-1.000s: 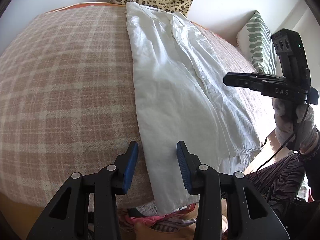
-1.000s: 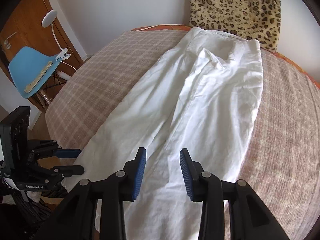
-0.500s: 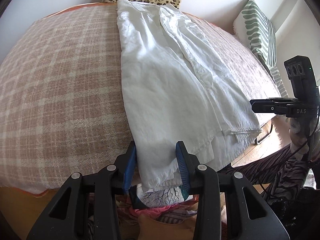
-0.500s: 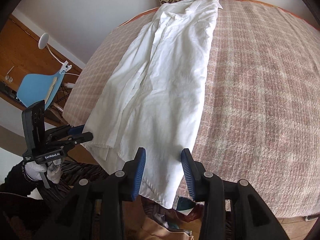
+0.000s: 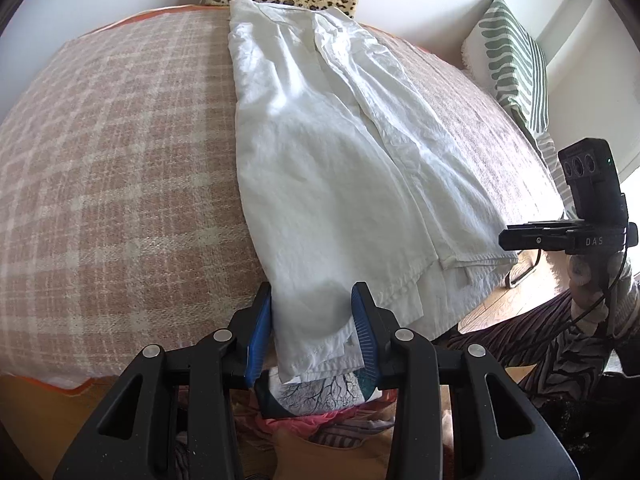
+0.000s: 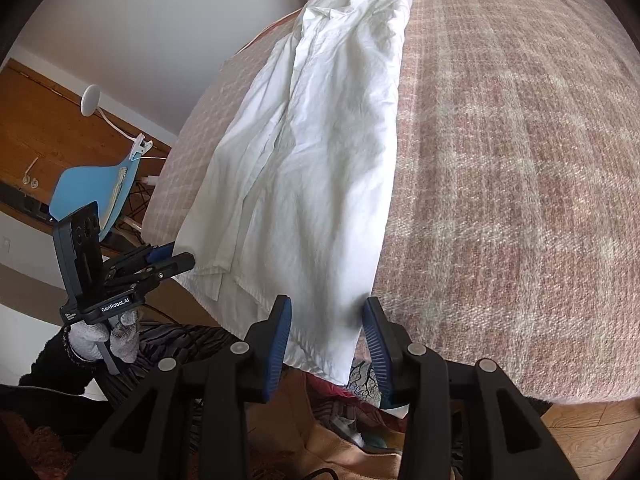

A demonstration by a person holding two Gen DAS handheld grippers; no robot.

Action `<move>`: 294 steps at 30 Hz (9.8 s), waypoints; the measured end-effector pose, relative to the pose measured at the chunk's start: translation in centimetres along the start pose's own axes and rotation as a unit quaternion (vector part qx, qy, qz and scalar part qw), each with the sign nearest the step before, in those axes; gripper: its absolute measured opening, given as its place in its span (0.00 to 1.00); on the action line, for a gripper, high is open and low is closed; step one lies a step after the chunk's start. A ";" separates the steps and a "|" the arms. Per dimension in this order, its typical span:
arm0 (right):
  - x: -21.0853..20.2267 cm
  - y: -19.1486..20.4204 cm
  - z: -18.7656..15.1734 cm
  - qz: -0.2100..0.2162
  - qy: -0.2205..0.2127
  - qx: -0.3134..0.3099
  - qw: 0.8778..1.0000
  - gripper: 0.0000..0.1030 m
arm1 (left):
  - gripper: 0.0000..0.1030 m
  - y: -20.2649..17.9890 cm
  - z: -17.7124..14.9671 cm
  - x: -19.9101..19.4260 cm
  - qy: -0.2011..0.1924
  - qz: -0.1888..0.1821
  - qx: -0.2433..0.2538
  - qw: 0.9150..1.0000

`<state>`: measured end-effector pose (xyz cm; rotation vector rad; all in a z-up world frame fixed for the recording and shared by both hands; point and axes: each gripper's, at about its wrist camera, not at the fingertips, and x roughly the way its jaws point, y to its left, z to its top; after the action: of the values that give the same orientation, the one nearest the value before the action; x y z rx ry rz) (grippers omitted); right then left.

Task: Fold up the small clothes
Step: 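Close both tools on the shirt hem and lift it, then fold the hem toward the collar with both tools and open the right tool, then open both tools and move them back over the folded shirt, then move both tools to the collar end and close them on it, then lift the collar end with both tools and fold it over toward the hem, then lay the folded bundle down and open both tools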

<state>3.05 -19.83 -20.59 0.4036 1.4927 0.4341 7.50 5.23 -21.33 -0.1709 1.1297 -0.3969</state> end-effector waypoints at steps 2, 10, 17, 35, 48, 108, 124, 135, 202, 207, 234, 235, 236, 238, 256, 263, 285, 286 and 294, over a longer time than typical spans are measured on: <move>0.0 -0.2 0.0 0.011 0.001 0.003 1.000 0.39 | 0.35 0.6 0.1 -0.1 0.009 -0.021 -0.026 0.999; -0.2 -2.5 -0.4 0.060 0.013 0.034 0.998 0.35 | 0.29 -0.2 -0.8 -0.8 0.021 -0.034 -0.025 0.999; 0.8 -2.0 -0.7 0.079 0.033 0.028 0.996 0.28 | 0.16 0.2 -0.4 -0.7 0.023 -0.034 -0.027 0.999; -2.3 -3.0 1.3 0.191 -0.038 0.090 0.977 0.06 | 0.08 0.4 2.6 -3.1 -0.019 -0.101 -0.074 0.992; -4.0 -3.0 8.4 0.181 -0.084 0.087 0.976 0.06 | 0.07 1.1 10.0 -3.5 -0.080 -0.112 -0.091 0.986; 1.4 -2.4 18.6 -0.122 -0.121 -0.062 0.983 0.28 | 0.19 -0.7 15.1 3.3 -0.078 -0.010 0.017 0.997; -0.7 -0.4 17.4 -0.205 -0.176 -0.102 0.957 0.35 | 0.19 0.2 15.5 3.3 -0.089 0.033 0.027 0.995; 4.3 9.5 13.5 -0.143 -0.137 -0.301 0.933 0.30 | 0.19 3.9 17.1 1.2 -0.112 0.033 -0.018 0.993; 4.4 -14.4 41.5 0.017 -0.148 -0.005 0.989 0.51 | 0.39 12.8 39.3 16.9 -0.056 -0.007 -0.028 0.998; 5.9 -14.3 42.6 0.021 -0.127 -0.022 0.991 0.25 | 0.37 13.3 40.2 18.0 -0.063 -0.014 -0.030 0.997; 5.6 -14.1 45.0 0.030 -0.128 -0.030 0.991 0.03 | 0.03 13.1 42.1 17.5 -0.106 -0.028 -0.056 0.992; 5.2 -13.7 45.1 0.032 -0.130 -0.035 0.990 0.03 | 0.03 12.9 42.2 17.1 -0.110 -0.030 -0.055 0.992; 4.9 -13.3 45.2 0.032 -0.133 -0.041 0.990 0.03 | 0.03 12.7 42.2 16.8 -0.114 -0.033 -0.053 0.992; 4.0 -12.5 45.4 0.033 -0.138 -0.053 0.988 0.03 | 0.03 12.2 42.2 16.0 -0.122 -0.035 -0.048 0.991; -4.3 -4.1 42.1 0.020 -0.182 -0.147 0.972 0.02 | 0.03 7.4 38.8 5.5 -0.197 -0.036 0.026 0.979; -6.3 -0.6 37.2 0.007 -0.188 -0.183 0.965 0.02 | 0.03 5.7 34.2 0.9 -0.208 -0.032 0.055 0.976; -3.9 3.1 15.3 -0.092 -0.161 -0.246 0.951 0.02 | 0.03 2.8 16.1 -1.0 -0.139 0.026 0.137 0.981; -3.5 3.0 14.7 -0.094 -0.158 -0.246 0.952 0.03 | 0.03 2.6 15.4 -0.8 -0.133 0.030 0.141 0.981; -2.0 1.8 12.0 -0.127 -0.141 -0.257 0.948 0.06 | 0.07 2.3 12.2 0.1 -0.088 0.059 0.168 0.980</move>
<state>14.95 -19.24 -17.46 -0.1383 1.0824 0.5150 19.02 6.55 -17.02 0.1563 0.8793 -0.4519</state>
